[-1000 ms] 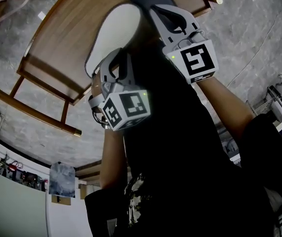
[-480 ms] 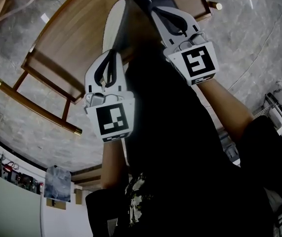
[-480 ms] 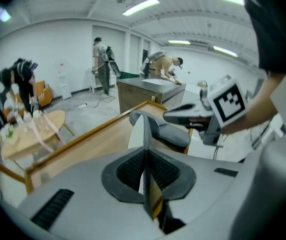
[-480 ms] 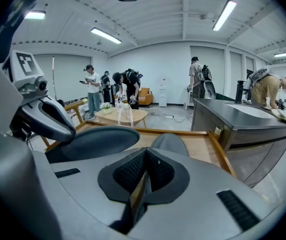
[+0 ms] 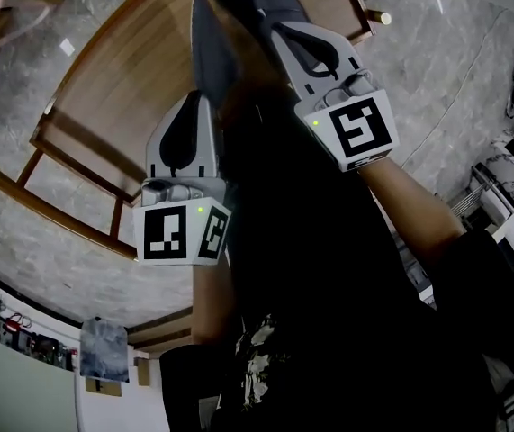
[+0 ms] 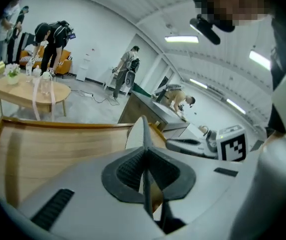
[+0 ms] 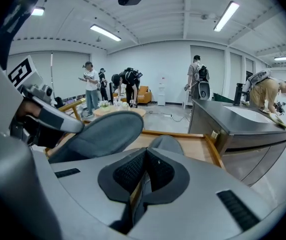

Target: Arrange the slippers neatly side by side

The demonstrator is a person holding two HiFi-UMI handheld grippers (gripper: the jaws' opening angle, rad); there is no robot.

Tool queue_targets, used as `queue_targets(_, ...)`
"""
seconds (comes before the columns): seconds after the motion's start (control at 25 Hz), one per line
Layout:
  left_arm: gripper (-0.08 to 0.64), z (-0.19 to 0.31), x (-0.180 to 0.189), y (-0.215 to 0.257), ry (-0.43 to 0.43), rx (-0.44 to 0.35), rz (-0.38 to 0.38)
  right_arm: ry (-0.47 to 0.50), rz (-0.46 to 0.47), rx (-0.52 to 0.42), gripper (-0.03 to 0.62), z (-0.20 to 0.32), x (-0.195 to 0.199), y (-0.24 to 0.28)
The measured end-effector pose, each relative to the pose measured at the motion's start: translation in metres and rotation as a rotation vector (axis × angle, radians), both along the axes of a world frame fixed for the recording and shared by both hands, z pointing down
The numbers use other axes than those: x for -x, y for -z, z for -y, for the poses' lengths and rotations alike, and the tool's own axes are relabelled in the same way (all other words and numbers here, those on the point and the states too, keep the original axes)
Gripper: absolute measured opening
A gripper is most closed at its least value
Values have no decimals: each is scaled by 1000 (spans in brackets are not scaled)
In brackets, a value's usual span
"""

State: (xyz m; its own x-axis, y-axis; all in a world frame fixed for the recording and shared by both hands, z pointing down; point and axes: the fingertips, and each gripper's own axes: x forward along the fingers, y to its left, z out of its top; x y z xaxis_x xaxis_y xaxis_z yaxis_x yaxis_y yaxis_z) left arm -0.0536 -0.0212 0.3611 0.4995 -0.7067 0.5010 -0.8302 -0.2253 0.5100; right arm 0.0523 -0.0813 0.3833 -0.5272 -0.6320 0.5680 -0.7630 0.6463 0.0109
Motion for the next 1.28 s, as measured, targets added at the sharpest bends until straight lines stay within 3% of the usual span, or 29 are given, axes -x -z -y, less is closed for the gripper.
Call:
queue_targets(0.2,18,23,-4,-4,121,15,-235,28,-12,40,-2,1,4,-8)
queue_targets(0.28,18,26,4,-15,187,38,-268,50,-12,44,-2,3,8,-8)
queue_targets(0.44,18,25,19,-29,295,78,-257,101,-12,51,-2,7,11,-4)
queue_targets(0.76,18,7,61,-55,397,127,-77,205,-24,83,-2,14,36,-16)
queue_targets(1.0,3,-5,78,-74,397,165,188,256,-24,104,-2,15,49,-23)
queue_targets(1.28,2,-3,79,-76,377,151,300,256,-31,110,-2,22,43,-29)
